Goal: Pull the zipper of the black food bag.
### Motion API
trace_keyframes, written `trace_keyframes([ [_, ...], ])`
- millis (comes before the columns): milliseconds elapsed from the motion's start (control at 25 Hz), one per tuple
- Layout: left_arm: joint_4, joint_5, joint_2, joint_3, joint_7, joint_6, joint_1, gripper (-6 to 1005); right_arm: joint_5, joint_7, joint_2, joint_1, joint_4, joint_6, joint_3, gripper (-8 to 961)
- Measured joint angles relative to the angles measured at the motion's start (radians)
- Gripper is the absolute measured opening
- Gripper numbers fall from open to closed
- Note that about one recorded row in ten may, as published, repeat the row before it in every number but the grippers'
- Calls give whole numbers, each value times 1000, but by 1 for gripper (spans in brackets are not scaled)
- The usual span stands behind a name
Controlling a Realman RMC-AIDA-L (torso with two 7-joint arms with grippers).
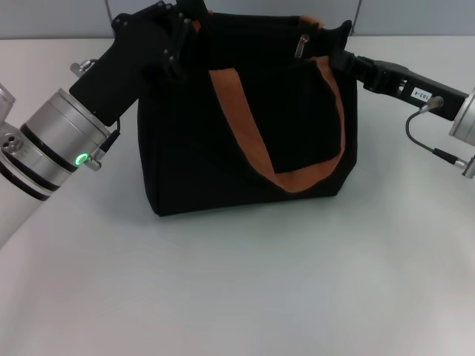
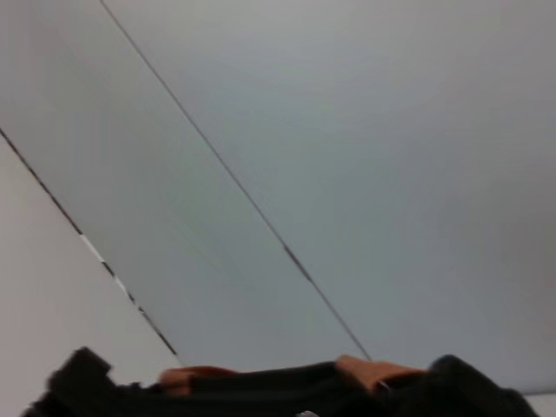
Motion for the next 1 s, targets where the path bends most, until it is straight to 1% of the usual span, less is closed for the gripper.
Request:
trace_keyframes([
  [120, 0, 0, 0, -1, 0, -3, 0, 41, 19, -31, -1, -8, 1, -63, 1, -1],
  [200, 1, -1, 0, -3, 1, -10, 0, 41, 46, -63, -1, -23, 4, -113, 5, 19],
  [320, 2, -1, 0, -16, 1, -28, -1, 42, 156, -170, 1, -76, 24, -206, 0, 48],
  [360, 0, -1, 0, -37, 1, -42, -1, 42, 156, -170, 1, -76, 24, -206, 0, 58],
  [440, -4, 0, 0, -61, 1, -56, 0, 42, 193, -234, 1, -101, 39, -250, -1, 78],
  [480, -2, 2, 0, -69, -5, -61, 3, 42, 209, -286, 1, -119, 47, -289, 1, 87],
  [560, 0, 2, 0, -69, -13, -60, 6, 42, 211, -303, 1, -125, 50, -303, 3, 107],
  [640, 7, 0, 2, -72, -38, -43, 14, 42, 212, -319, 1, -135, 53, -317, 4, 193],
  [760, 21, -1, 4, -78, -70, 5, 38, 141, 212, -325, 1, -145, 54, -327, -2, 322],
  [880, 35, -1, 4, -79, -73, 86, 72, 241, 212, -369, 1, -158, 86, -360, -3, 377],
  [1000, 75, -3, 5, -83, -64, 183, 137, 312, 210, -392, 0, -164, 103, -378, -4, 432],
])
